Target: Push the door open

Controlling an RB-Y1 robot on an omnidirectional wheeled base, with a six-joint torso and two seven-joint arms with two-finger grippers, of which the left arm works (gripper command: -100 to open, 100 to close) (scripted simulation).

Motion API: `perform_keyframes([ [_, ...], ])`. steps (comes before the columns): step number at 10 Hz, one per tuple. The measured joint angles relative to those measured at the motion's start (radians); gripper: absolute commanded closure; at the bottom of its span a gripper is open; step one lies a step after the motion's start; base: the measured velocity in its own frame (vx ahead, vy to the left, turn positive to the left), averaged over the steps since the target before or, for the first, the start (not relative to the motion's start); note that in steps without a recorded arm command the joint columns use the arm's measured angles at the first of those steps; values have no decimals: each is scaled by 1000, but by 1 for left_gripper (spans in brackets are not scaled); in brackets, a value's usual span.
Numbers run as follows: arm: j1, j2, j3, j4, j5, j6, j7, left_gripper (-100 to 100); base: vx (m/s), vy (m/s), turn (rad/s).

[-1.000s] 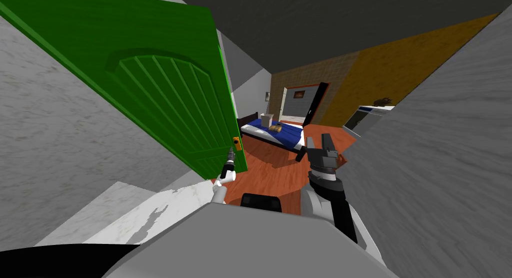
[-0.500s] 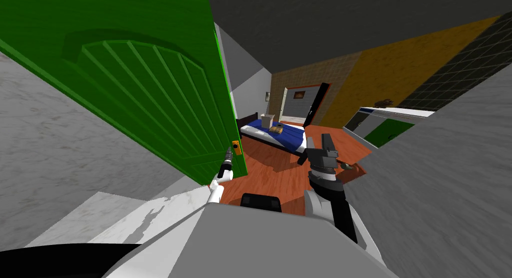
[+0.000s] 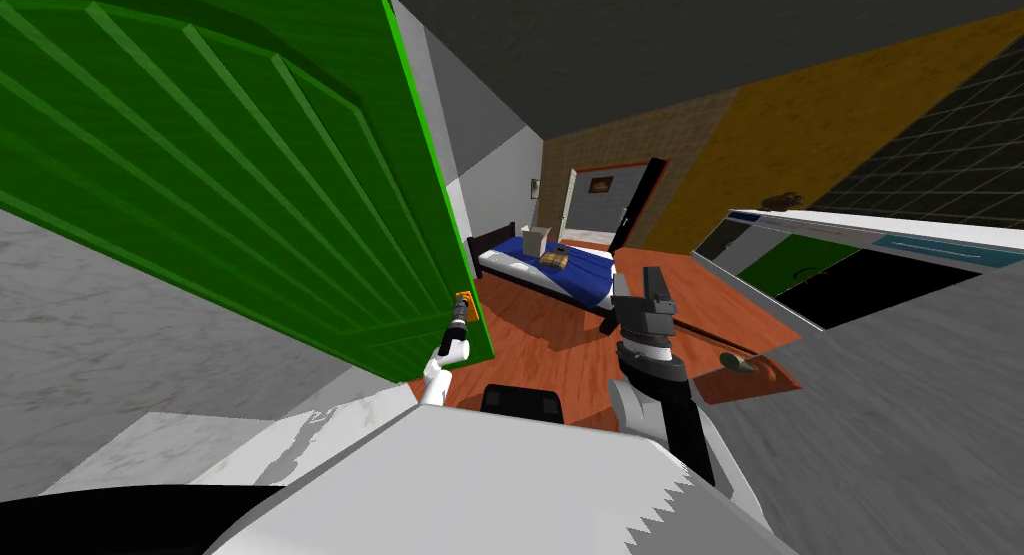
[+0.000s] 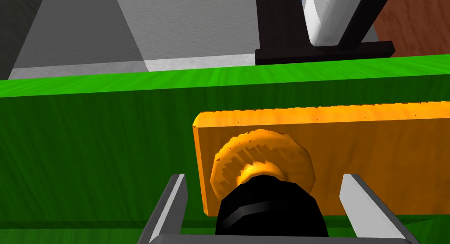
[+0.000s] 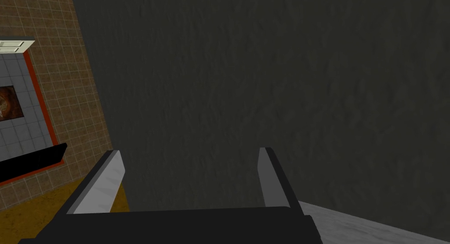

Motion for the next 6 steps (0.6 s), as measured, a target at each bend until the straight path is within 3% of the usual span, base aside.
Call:
perform_keyframes([
  [5,2,0,-2,3,-1,3,-1,100,-17,-1,-3],
  [6,3,0,-2,4,-1,3,0,100,123,-32,30],
])
